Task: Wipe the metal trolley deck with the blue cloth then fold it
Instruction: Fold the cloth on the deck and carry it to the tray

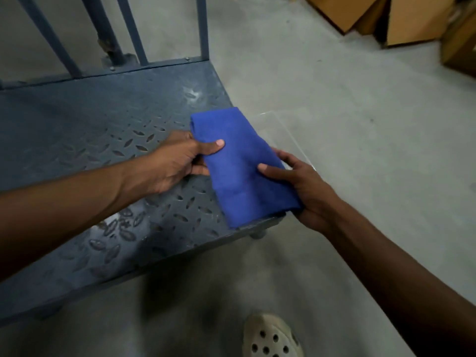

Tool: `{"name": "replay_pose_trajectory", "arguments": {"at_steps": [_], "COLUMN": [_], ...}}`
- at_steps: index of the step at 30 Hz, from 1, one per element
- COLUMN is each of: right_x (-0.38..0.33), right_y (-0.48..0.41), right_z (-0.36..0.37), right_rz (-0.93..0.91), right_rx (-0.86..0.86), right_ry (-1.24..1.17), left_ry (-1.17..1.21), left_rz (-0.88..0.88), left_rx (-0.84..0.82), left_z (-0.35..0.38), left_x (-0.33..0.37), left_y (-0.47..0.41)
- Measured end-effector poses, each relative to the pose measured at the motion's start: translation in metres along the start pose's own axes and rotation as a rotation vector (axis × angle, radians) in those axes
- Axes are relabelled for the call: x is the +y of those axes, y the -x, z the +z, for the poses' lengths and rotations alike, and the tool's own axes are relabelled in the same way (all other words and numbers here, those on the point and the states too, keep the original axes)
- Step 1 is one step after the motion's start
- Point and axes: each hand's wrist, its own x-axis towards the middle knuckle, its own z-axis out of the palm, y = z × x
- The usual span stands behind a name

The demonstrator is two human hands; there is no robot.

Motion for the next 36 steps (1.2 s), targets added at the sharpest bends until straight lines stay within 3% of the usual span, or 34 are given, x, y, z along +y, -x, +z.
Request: {"name": "replay_pose_trajectory", "arguments": {"at_steps": [20,25,30,36], "right_x": [-0.045,-0.068,-0.087,-0.093], "right_y": [-0.024,-0.016,-0.006,0.005], "right_z": [-0.046,-0.081,-0.139,-0.201], "right_rz": [-0.121,-0.188,-0.266,-0.31], "right_rx": [0.205,0.355,0.571,0.733], "right_ry": [-0.014,0.079,0.19,0.373], "left_ry": [-0.111,-0.329,-0.577,-1.087], "left_rz": [0.129,0.203,0.242,0.558], "left_rx": [0.086,0.218,0.233,0.152], "left_z": [0.055,0.104,0.195,0.274], "left_x": [0.073,0.088,0.112,0.121], "left_y": [-0.038,-0.066,-0.091,-0.096]}}
